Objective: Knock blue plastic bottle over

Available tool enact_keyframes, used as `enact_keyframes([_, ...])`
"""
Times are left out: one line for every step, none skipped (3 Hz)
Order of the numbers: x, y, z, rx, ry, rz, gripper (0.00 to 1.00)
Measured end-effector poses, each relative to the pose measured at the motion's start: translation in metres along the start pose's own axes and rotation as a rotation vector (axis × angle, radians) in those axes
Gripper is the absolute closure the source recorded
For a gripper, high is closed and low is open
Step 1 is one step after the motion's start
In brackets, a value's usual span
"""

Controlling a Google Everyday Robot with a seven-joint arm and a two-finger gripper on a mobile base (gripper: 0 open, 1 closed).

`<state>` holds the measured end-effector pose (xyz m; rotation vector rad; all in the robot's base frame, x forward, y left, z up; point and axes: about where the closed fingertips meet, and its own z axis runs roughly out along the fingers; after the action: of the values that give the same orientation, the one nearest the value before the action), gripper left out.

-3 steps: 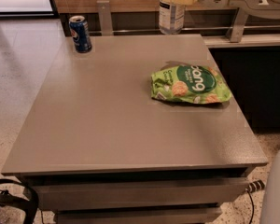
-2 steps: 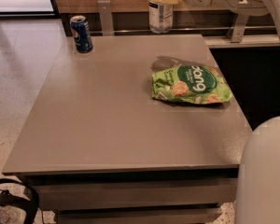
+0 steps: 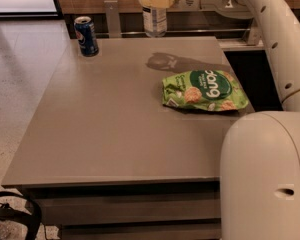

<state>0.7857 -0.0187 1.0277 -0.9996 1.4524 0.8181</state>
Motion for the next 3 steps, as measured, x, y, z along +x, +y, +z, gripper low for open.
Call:
enact_keyframes([0.021, -0.001, 0.031, 0.0, 0.044, 0.036, 1.0])
enact_keyframes([0.037, 0.001, 0.049, -0.009, 0.062, 0.069, 1.0])
enact_keyframes([0.055, 0.001, 0.067, -0.006, 0.027, 0.12, 1.0])
